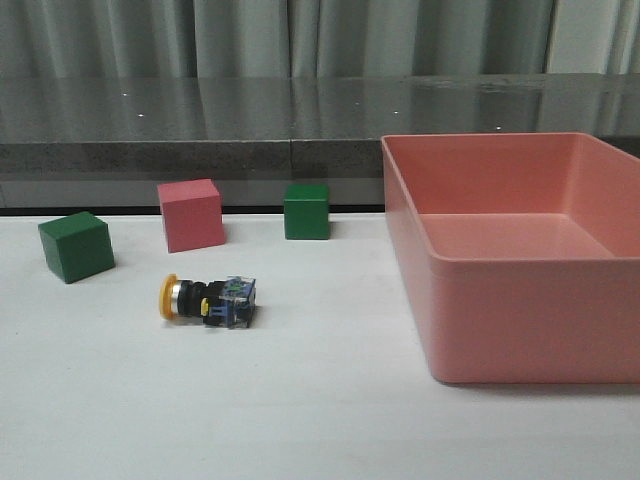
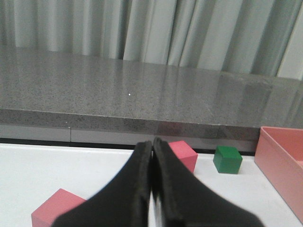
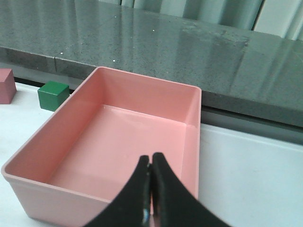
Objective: Place and stand button with both arms
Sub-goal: 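Lower the left gripper and grasp the lying button across its body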
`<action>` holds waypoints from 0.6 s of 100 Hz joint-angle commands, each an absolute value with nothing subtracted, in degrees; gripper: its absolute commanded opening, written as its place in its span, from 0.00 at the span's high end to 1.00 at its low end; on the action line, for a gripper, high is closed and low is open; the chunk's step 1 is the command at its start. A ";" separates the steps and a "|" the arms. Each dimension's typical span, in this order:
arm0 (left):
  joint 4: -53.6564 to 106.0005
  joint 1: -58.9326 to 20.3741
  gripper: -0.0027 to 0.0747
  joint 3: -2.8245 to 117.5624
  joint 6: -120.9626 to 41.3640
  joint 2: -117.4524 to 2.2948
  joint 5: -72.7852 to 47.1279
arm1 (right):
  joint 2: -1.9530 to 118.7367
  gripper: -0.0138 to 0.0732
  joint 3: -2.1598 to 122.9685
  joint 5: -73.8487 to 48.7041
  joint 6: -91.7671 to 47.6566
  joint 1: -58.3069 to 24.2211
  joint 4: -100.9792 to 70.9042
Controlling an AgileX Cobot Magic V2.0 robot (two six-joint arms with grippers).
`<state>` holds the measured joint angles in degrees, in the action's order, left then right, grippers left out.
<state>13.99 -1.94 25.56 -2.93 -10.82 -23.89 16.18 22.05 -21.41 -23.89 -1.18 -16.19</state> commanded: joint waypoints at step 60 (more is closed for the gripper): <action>43.16 -1.78 0.53 53.79 -55.57 -61.72 -37.31 | 16.61 0.97 23.50 -17.45 -23.86 -1.12 -16.96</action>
